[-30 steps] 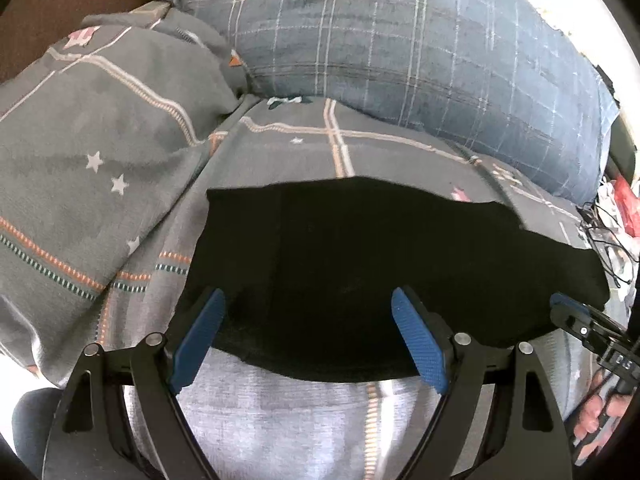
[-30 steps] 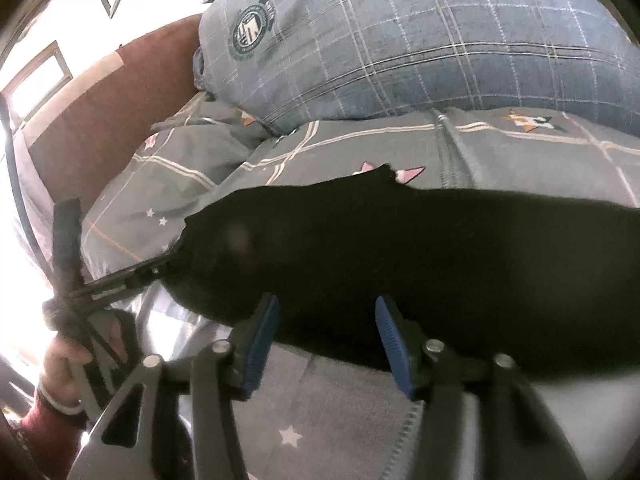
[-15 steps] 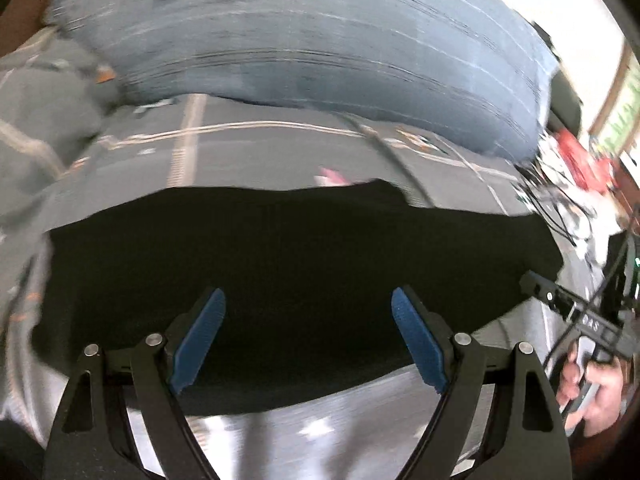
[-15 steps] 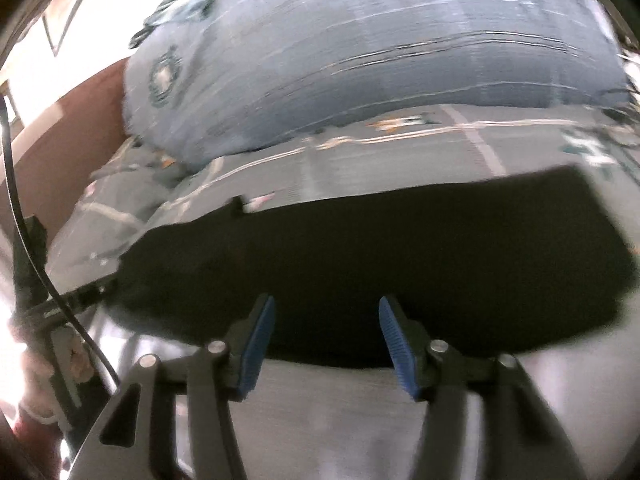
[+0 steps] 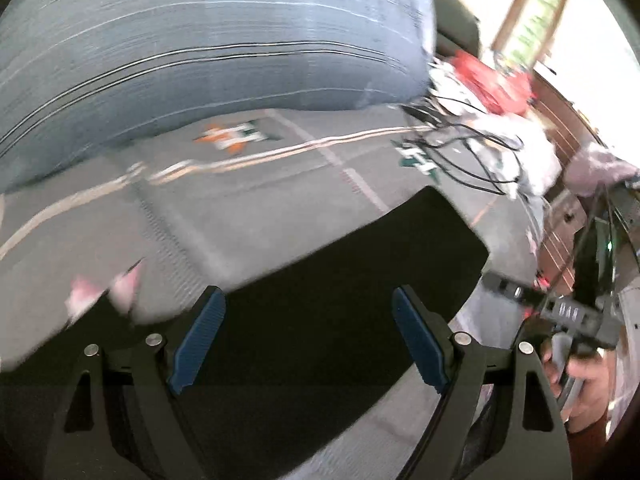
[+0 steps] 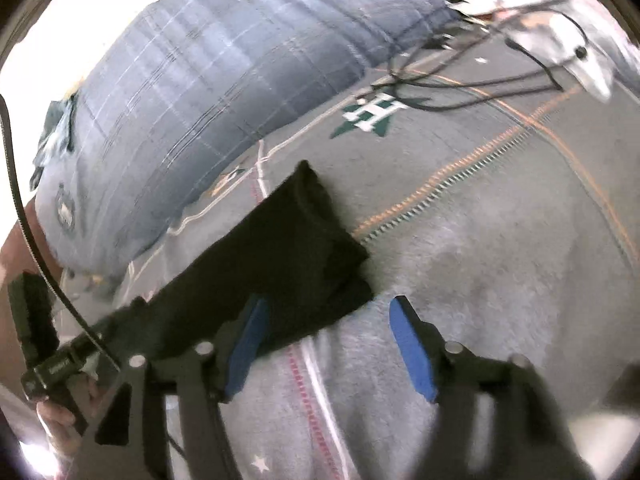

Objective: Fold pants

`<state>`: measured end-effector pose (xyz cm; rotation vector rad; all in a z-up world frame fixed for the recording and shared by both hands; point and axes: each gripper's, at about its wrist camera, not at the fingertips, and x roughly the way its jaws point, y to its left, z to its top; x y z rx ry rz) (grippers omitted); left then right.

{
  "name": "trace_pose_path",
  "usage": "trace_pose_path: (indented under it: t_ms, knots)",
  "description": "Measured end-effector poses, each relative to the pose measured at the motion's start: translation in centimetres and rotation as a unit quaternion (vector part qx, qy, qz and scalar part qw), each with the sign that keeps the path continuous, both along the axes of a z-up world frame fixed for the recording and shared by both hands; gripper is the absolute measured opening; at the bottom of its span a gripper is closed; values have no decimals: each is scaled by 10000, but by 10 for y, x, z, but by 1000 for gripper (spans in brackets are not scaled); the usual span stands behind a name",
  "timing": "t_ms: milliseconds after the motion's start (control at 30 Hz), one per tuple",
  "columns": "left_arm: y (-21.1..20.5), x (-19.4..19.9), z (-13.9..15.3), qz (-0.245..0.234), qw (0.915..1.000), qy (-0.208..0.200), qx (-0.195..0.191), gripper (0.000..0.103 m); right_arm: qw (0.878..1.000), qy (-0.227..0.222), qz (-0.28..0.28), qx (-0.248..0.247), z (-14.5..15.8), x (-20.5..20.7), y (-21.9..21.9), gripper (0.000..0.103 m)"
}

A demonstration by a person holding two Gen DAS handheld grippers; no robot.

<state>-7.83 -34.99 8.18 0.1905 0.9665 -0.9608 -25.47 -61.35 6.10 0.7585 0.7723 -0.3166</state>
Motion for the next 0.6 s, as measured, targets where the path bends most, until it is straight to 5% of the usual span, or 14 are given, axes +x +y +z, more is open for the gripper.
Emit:
trace_pose_path:
  t_ms: [200, 467, 600]
  knots:
    - [-69, 7, -2, -970, 9952, 125, 72, 86, 9986, -483, 34, 231, -12, -1, 7, 67]
    - [-151, 8, -27, -2173, 9738, 584, 339, 86, 9919, -1198, 232, 362, -23, -7, 14, 68]
    - [-173, 4, -31, -2373, 9696, 539, 263, 88, 9876, -1426, 106, 651, -28, -7, 7, 68]
